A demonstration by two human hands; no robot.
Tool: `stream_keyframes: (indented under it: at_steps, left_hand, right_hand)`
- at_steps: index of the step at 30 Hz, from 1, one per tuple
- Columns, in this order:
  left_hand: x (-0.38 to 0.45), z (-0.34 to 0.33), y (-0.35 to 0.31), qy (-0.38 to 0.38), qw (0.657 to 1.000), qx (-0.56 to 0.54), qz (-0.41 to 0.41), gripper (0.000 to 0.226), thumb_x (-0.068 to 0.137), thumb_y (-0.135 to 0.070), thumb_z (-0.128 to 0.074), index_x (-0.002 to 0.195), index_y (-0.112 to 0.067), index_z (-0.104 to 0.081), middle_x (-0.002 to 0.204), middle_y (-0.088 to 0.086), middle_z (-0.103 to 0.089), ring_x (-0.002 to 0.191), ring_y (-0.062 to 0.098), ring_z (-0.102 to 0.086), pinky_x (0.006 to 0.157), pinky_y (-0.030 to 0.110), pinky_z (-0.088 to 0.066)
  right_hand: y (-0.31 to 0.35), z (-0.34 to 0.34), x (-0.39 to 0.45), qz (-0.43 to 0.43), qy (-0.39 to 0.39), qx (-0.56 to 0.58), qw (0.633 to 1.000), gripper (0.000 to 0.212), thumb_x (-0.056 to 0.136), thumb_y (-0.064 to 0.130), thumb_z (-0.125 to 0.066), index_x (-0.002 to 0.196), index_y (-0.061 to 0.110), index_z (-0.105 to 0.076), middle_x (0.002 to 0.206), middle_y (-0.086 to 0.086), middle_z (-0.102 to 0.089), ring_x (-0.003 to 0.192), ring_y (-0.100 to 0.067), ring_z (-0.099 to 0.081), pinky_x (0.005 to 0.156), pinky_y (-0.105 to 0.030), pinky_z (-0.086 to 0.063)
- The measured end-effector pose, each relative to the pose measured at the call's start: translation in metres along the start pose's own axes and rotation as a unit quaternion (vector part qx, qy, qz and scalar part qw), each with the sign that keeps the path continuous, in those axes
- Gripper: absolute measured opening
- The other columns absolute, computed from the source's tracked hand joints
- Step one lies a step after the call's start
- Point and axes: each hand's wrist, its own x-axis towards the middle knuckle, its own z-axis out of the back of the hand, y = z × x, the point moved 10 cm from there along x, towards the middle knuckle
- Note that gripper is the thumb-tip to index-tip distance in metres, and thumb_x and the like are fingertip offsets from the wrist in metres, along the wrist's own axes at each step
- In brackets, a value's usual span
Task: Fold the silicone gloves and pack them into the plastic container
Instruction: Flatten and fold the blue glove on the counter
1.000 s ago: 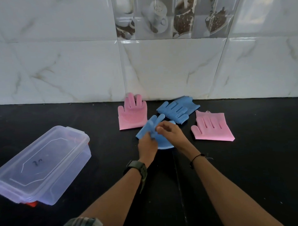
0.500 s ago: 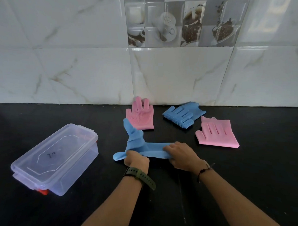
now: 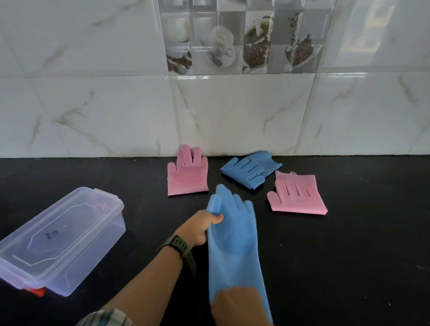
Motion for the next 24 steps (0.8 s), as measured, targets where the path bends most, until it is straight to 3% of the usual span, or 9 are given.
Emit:
stream_keyframes:
  at_steps: [3,7,11,12,15,18,20,22,24]
  left_hand:
    - [0.004,-0.003,0.005,0.009,0.999,0.049,-0.017,0.028,0.091,0.003,-0.054,0.119,0.005,-0.058,0.097,0.011,-0.067,0.085,0.024,-0.064,0.077,0.036,-0.052]
    - [0.013,0.008,-0.017,-0.083,0.983,0.134,-0.09,0.03,0.087,0.004,-0.057,0.117,0.004,-0.06,0.096,0.011,-0.064,0.087,0.023,-0.061,0.085,0.038,-0.051]
    - [0.019,0.006,-0.042,-0.082,0.981,0.128,-0.117,0.036,0.087,0.004,-0.055,0.123,0.002,-0.055,0.101,0.01,-0.061,0.093,0.023,-0.058,0.075,0.029,-0.05]
    - [0.017,0.013,-0.054,-0.131,0.964,0.18,-0.147,0.038,0.087,0.002,-0.054,0.125,0.0,-0.052,0.104,0.01,-0.059,0.095,0.022,-0.056,0.077,0.029,-0.048]
    - [-0.006,0.026,-0.086,-0.293,0.851,0.343,-0.27,0.044,0.087,0.001,-0.048,0.131,0.0,-0.044,0.123,0.015,-0.054,0.113,0.027,-0.051,0.093,0.033,-0.043]
    - [-0.016,-0.009,-0.077,-0.222,0.788,0.443,-0.366,0.046,0.086,0.003,-0.045,0.132,-0.002,-0.045,0.13,0.015,-0.053,0.117,0.026,-0.051,0.104,0.033,-0.042]
    - [-0.012,-0.035,-0.048,-0.134,0.757,0.521,-0.37,0.044,0.089,-0.001,-0.045,0.133,-0.003,-0.044,0.132,0.018,-0.05,0.121,0.029,-0.049,0.108,0.04,-0.041]
    - [-0.002,-0.048,-0.014,-0.085,0.709,0.613,-0.337,0.047,0.096,-0.013,-0.04,0.142,-0.004,-0.035,0.15,0.016,-0.035,0.141,0.028,-0.032,0.12,0.04,-0.023]
    - [0.004,-0.045,0.0,-0.096,0.678,0.656,-0.317,0.052,0.101,-0.025,-0.03,0.149,-0.008,-0.023,0.16,0.009,-0.017,0.15,0.022,-0.011,0.123,0.035,-0.007]
  right_hand:
    - [0.006,-0.004,0.004,-0.001,-0.004,0.016,1.0,0.03,0.095,0.011,-0.039,0.118,0.001,-0.056,0.122,-0.022,-0.06,0.115,-0.039,-0.054,0.054,-0.025,-0.03]
    - [-0.028,0.03,0.01,-0.04,-0.099,-0.046,0.993,0.033,0.092,0.024,-0.044,0.119,0.006,-0.052,0.118,-0.017,-0.06,0.11,-0.032,-0.054,0.088,-0.042,-0.039]
    - [-0.044,0.038,0.015,-0.007,-0.064,-0.032,0.997,0.037,0.089,0.032,-0.048,0.117,0.009,-0.054,0.12,-0.015,-0.055,0.11,-0.032,-0.052,0.091,-0.043,-0.041]
    - [-0.047,0.037,0.015,0.009,-0.04,-0.007,0.999,0.04,0.087,0.038,-0.049,0.115,0.01,-0.055,0.12,-0.015,-0.055,0.109,-0.033,-0.053,0.09,-0.041,-0.043]
    - [-0.066,0.045,0.025,0.001,-0.005,0.072,0.997,0.051,0.084,0.054,-0.048,0.115,0.014,-0.056,0.118,-0.01,-0.059,0.109,-0.029,-0.055,0.088,-0.039,-0.046]
    - [-0.093,0.079,0.049,-0.05,-0.151,0.082,0.984,0.042,0.092,0.042,-0.042,0.118,0.011,-0.052,0.123,-0.009,-0.055,0.117,-0.024,-0.049,0.098,-0.039,-0.043]
    - [-0.106,0.081,0.067,-0.06,-0.174,0.069,0.981,0.036,0.096,0.03,-0.04,0.122,0.008,-0.05,0.127,-0.011,-0.052,0.12,-0.025,-0.046,0.104,-0.038,-0.04]
    - [-0.116,0.075,0.088,-0.057,-0.139,0.068,0.986,0.031,0.096,0.019,-0.038,0.117,0.003,-0.054,0.122,-0.015,-0.057,0.114,-0.028,-0.052,0.097,-0.036,-0.043]
    - [-0.14,0.094,0.104,-0.093,-0.18,0.134,0.97,0.024,0.092,0.013,-0.04,0.104,0.002,-0.059,0.108,-0.017,-0.063,0.098,-0.029,-0.06,0.08,-0.036,-0.049]
